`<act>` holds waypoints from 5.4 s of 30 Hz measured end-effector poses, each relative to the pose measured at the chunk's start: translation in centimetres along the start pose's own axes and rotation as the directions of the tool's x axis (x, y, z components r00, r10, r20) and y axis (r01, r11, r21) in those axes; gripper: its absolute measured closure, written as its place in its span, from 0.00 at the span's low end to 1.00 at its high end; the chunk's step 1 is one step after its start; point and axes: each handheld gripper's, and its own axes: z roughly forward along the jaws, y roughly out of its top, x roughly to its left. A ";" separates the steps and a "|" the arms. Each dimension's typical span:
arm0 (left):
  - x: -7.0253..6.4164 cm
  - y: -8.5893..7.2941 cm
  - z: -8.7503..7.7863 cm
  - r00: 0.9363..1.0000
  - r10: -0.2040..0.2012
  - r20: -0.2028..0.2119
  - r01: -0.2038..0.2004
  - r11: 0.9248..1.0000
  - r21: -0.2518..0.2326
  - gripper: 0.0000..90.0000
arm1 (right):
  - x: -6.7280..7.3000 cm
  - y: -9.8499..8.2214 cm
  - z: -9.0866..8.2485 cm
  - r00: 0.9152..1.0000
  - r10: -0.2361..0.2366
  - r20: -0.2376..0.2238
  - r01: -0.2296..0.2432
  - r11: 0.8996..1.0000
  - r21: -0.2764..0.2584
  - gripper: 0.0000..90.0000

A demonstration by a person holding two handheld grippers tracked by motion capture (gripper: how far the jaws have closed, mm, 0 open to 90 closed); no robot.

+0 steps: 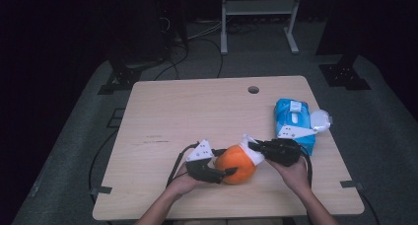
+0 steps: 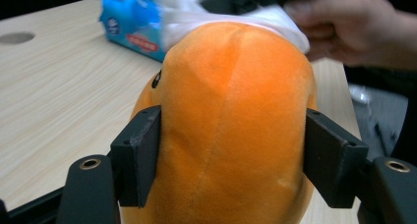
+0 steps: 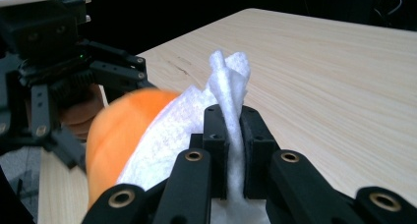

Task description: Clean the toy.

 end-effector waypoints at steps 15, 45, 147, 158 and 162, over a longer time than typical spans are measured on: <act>0.1 0.1 0.2 0.997 -0.054 -0.048 0.054 0.999 -0.007 0.32 | 2.6 0.9 0.2 0.997 -0.076 -0.027 0.075 0.996 -0.044 0.92; -0.9 0.4 1.2 0.990 -0.079 -0.113 0.076 0.997 -0.026 0.29 | 5.0 1.5 1.2 0.976 -0.206 -0.068 0.206 0.978 -0.020 0.91; -1.2 3.2 -1.6 0.989 0.127 -0.069 -0.128 0.992 -0.005 0.36 | 3.3 2.5 -0.6 0.993 -0.118 -0.012 0.116 0.989 -0.086 0.91; -0.6 1.7 0.2 0.991 0.114 -0.068 -0.107 0.990 0.095 0.31 | 2.5 1.3 0.7 0.997 -0.072 0.007 0.072 0.997 -0.003 0.91; -0.9 1.7 0.5 0.989 0.127 -0.073 -0.120 0.988 0.097 0.30 | 4.4 1.8 1.1 0.990 -0.139 -0.012 0.139 0.990 -0.018 0.91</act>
